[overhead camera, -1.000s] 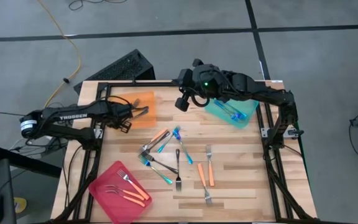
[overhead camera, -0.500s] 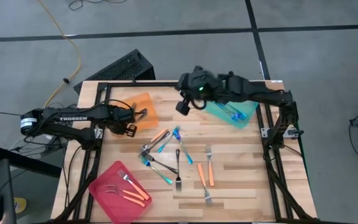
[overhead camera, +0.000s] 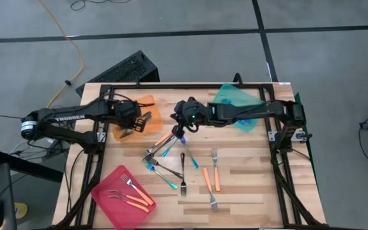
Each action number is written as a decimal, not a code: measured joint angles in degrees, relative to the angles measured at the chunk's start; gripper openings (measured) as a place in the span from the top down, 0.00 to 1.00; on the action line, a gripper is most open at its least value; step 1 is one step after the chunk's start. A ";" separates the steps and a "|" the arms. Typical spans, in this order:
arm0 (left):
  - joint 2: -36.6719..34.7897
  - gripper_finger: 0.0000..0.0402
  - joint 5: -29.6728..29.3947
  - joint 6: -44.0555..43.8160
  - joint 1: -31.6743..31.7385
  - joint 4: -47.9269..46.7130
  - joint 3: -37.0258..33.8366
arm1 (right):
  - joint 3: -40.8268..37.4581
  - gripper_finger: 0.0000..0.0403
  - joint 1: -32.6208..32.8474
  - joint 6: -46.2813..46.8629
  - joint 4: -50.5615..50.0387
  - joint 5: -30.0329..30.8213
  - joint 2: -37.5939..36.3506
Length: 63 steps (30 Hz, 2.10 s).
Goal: Sort silverware by color (type)
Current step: Adjust the orange bin
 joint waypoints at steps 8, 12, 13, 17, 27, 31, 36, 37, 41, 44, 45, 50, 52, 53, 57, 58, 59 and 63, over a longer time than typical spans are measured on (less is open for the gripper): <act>-0.02 1.00 -0.68 3.53 0.00 -0.97 4.71 | 2.76 0.96 -0.33 -0.06 4.84 -5.41 11.27; -0.45 1.00 -0.68 5.40 0.00 -2.02 7.84 | 7.20 0.96 -0.33 -0.14 4.40 -7.53 16.22; -0.75 1.00 -0.69 5.70 0.00 -2.37 8.83 | 8.20 0.96 -0.42 -0.15 3.22 -7.79 17.25; -2.66 1.00 -2.51 6.54 -0.09 -2.73 12.85 | 12.01 0.96 -1.28 -0.35 2.41 -10.07 21.78; -7.24 1.00 -7.75 6.72 -0.07 -5.86 17.41 | 24.12 0.96 -2.01 -1.63 -2.66 -14.02 31.74; -8.25 1.00 -9.26 6.67 -0.07 -7.35 17.43 | 26.92 0.96 -3.46 -1.68 -2.79 -14.06 32.89; -8.68 1.00 -10.56 7.42 -0.07 -8.76 17.41 | 27.11 0.96 -5.85 -1.59 -0.15 -13.45 32.87; -8.65 1.00 -10.61 7.66 -0.07 -8.75 17.41 | 27.09 0.96 -6.46 -1.30 -0.26 -13.47 32.87; -8.62 1.00 -10.98 8.53 -0.07 -9.72 17.41 | 27.09 0.96 -8.09 -4.00 1.60 -19.63 32.87; -8.61 1.00 -10.77 9.32 -0.07 -9.75 17.41 | 27.09 0.96 -7.61 -7.99 3.88 -26.49 32.65; -8.61 1.00 -10.51 9.36 -0.07 -9.77 17.41 | 27.09 0.96 -7.04 -8.79 3.96 -27.26 32.52; -8.76 1.00 -10.20 9.85 -0.07 -9.75 17.41 | 27.09 0.96 -4.79 -11.04 1.33 -28.29 33.01; -8.74 1.00 -10.10 9.86 -0.07 -9.72 17.41 | 27.09 0.96 -4.48 -10.96 -0.56 -26.45 33.68; -8.74 1.00 -10.13 9.85 -0.07 -9.71 17.41 | 27.02 0.96 -4.48 -10.90 -1.75 -25.09 33.81; -8.74 1.00 -10.15 9.86 -0.07 -9.67 17.41 | 27.21 0.96 -4.57 -11.79 -1.61 -18.43 34.51; -8.74 1.00 -10.16 9.84 -0.07 -9.66 17.41 | 27.16 0.96 -4.90 -11.77 -1.80 -17.88 34.66; -8.71 1.00 -10.16 9.84 -0.09 -9.65 17.41 | 27.08 0.96 -5.33 -11.65 -1.98 -17.87 34.79; -8.57 1.00 -10.19 9.84 -0.09 -9.59 17.41 | 27.33 0.96 -7.10 -10.31 -0.16 -16.56 36.10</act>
